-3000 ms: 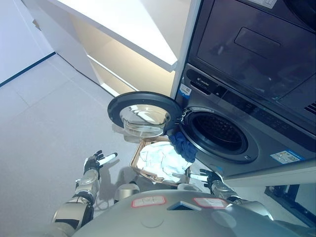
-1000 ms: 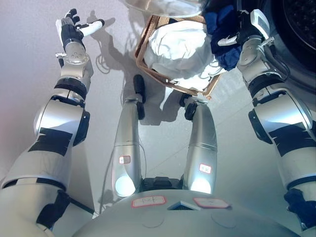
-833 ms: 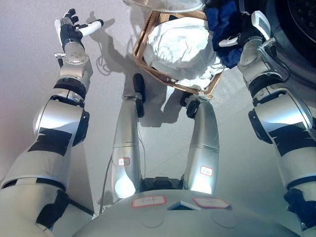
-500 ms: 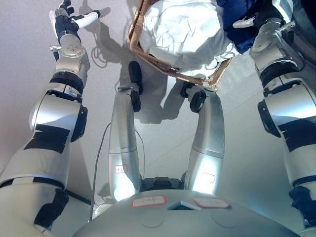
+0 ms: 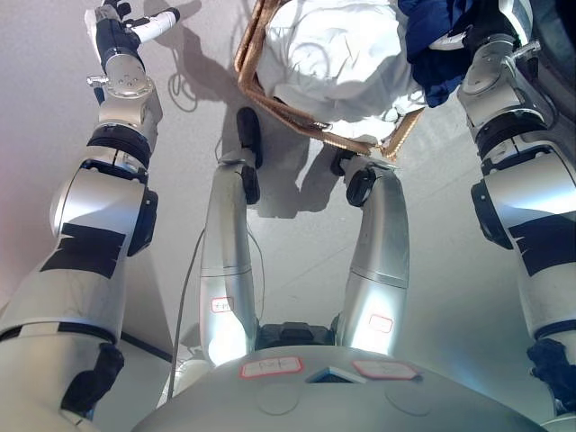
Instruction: Put the clothes in the basket into the washing machine.
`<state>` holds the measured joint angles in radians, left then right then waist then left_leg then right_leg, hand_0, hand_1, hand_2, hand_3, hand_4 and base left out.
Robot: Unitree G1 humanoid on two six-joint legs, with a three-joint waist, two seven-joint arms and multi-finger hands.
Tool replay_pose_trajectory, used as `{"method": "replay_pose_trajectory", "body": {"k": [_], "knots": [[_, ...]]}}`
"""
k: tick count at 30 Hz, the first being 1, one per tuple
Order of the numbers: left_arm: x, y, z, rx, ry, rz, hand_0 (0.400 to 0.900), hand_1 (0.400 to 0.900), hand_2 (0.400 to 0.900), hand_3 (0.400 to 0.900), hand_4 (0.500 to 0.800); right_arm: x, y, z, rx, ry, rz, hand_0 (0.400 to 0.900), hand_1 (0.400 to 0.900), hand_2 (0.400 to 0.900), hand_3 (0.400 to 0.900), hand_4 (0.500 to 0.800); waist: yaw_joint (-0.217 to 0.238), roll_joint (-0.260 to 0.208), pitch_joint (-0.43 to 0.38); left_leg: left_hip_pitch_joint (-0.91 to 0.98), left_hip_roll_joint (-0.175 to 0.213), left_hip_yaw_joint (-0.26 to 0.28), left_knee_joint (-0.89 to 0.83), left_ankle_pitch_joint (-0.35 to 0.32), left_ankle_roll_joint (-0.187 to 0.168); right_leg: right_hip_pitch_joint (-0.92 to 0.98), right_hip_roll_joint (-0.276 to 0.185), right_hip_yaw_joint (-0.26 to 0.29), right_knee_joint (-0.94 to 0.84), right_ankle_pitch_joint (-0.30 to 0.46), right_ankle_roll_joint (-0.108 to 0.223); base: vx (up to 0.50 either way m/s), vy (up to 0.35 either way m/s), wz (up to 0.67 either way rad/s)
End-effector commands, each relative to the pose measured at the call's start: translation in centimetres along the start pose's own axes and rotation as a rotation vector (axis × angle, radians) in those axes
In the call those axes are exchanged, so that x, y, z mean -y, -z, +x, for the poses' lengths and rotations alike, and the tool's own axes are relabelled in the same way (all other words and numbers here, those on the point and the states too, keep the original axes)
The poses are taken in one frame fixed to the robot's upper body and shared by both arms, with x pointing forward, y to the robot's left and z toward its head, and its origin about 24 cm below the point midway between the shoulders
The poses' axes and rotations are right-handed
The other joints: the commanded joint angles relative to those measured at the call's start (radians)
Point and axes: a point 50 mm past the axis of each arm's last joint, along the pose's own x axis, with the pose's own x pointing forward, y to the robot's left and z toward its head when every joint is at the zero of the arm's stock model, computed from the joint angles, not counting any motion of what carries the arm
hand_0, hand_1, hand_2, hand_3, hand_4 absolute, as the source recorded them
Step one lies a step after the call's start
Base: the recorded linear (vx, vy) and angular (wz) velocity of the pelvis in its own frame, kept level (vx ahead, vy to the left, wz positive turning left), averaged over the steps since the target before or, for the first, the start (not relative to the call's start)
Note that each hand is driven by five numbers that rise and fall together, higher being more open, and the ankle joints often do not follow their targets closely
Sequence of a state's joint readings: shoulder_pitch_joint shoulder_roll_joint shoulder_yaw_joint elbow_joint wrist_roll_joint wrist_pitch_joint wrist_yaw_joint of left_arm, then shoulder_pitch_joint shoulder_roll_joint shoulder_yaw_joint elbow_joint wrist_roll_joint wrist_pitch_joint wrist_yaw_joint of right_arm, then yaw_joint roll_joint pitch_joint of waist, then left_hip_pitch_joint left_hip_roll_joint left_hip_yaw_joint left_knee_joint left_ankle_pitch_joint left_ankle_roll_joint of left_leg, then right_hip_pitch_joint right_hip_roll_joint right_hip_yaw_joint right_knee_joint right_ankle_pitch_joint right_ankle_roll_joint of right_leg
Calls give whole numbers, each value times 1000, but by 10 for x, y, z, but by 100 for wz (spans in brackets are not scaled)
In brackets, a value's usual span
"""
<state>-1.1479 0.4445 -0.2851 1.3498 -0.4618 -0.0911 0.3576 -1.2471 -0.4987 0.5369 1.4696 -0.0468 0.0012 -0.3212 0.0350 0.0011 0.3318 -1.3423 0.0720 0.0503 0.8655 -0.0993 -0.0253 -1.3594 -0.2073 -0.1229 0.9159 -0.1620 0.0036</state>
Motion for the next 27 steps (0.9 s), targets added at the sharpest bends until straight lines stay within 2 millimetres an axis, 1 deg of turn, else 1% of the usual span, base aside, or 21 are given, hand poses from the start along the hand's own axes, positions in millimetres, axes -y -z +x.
{"method": "replay_pose_trajectory", "body": {"k": [1,4,8,10,11,12,13,16,20,23,24,25,27], "knots": [[-25,50,-6,-97,-100,8,900,900,900,900,800,-29,43,-14,-105,-35,33,400,400,400,400,500,-8,31,-187,156,-32,19,-125,-72,10,135,72,-30,-69,8,60,39,-7,-5],[-29,57,-7,-105,-101,12,900,900,900,900,800,-27,50,-15,-138,-1,206,400,400,400,400,500,-11,30,-196,234,-29,27,-202,-54,2,205,81,-25,-142,32,67,46,-3,-8],[-45,63,-6,-108,-130,16,900,900,900,900,800,-15,61,-13,-181,74,397,400,400,400,400,500,-23,30,-197,340,-20,36,-296,-31,-13,311,90,-12,-250,67,77,56,-3,-15],[-53,59,-4,-92,-146,20,900,900,900,900,800,-7,63,-12,-190,114,477,400,400,400,400,500,-27,33,-190,400,-24,42,-349,-13,-21,368,97,-6,-315,91,78,9,5,-14],[-56,55,-2,-82,-154,17,900,900,900,900,800,-3,65,-11,-197,138,520,400,400,400,400,500,-31,34,-185,414,-26,56,-375,22,-18,382,99,-10,-352,126,71,-31,-18,-13],[-61,47,0,-60,-168,16,900,900,900,900,800,8,65,-8,-204,180,582,400,400,400,400,500,-35,38,-180,464,-28,64,-427,41,-22,429,107,-4,-408,148,75,-45,-19,-10],[-61,46,1,-59,-168,15,900,900,900,900,800,8,65,-8,-204,180,583,400,400,400,400,500,-34,37,-172,475,-28,65,-434,43,-22,439,107,-3,-414,150,75,44,-23,-13],[-68,39,3,-43,-188,12,900,900,900,900,800,25,64,-4,-212,253,672,400,400,400,400,500,-41,47,-163,541,-32,79,-488,63,-23,500,117,10,-480,171,75,46,-11,-15],[-76,33,6,-36,-213,3,900,900,900,900,800,42,57,0,-200,311,761,400,400,400,400,500,-44,62,-151,606,-34,95,-554,87,-27,561,125,25,-554,194,78,36,-5,-17],[-78,28,7,-25,-222,-16,900,900,900,900,800,56,49,3,-178,351,958,400,400,400,400,500,-37,78,-145,638,-40,106,-601,109,-31,587,129,35,-593,207,81,24,-23,-9],[-79,23,8,-14,-228,-28,900,900,900,900,800,62,43,5,-164,377,1059,400,400,400,400,500,-33,90,-146,644,-42,109,-629,124,-36,591,129,34,-613,210,81,24,-28,-3],[-79,22,8,-14,-228,-28,900,900,900,900,800,63,43,5,-164,378,1060,400,400,400,400,500,-33,90,-144,647,-42,109,-633,126,-36,593,129,34,-615,212,81,35,-48,0],[-78,19,8,-5,-231,-42,900,900,900,900,800,70,35,6,-129,407,1223,400,400,400,400,500,-28,104,-145,656,-44,108,-666,144,-43,595,132,32,-629,212,79,44,-43,2]]}}
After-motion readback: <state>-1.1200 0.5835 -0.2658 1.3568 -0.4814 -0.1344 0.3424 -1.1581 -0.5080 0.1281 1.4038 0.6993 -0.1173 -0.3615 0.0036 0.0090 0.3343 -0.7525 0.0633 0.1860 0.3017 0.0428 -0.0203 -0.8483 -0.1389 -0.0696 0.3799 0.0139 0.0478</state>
